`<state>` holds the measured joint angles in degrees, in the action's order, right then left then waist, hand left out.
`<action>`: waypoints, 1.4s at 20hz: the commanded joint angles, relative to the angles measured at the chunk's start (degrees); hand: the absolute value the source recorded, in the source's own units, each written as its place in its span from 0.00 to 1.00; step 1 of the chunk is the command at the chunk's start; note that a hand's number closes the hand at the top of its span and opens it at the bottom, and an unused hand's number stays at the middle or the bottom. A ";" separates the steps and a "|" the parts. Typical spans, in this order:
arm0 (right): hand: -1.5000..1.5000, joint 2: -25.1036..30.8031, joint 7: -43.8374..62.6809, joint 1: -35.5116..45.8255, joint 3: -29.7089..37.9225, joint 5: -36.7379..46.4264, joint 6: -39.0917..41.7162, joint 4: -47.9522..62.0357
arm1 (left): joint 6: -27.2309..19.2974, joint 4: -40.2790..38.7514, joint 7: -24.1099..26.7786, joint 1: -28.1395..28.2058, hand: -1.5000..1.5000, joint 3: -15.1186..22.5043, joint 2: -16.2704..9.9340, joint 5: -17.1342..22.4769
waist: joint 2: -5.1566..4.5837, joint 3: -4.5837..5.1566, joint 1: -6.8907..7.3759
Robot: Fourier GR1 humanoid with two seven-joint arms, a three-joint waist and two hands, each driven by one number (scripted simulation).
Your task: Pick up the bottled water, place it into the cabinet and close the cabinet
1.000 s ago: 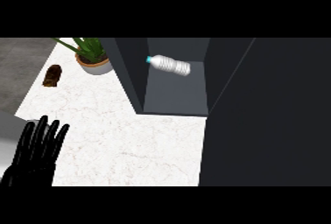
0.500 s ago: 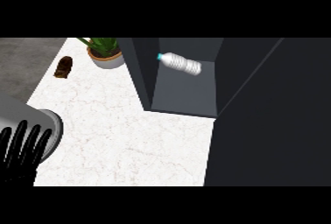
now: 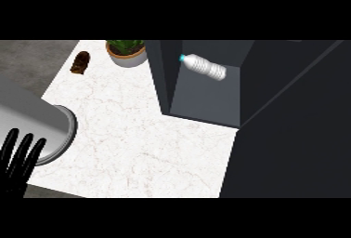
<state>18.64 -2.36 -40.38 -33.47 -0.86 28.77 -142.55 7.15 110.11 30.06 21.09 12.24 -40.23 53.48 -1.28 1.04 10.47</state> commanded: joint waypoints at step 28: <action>1.00 -0.29 15.58 26.67 -5.81 -3.08 3.57 3.67 | 5.75 -2.29 -1.53 -1.49 0.00 -4.23 -4.11 3.31 | -1.04 0.57 3.62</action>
<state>22.88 8.69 -15.37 -32.75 -2.51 35.14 -141.36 12.57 107.88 28.61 19.58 8.48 -44.10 56.33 -1.98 1.77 14.29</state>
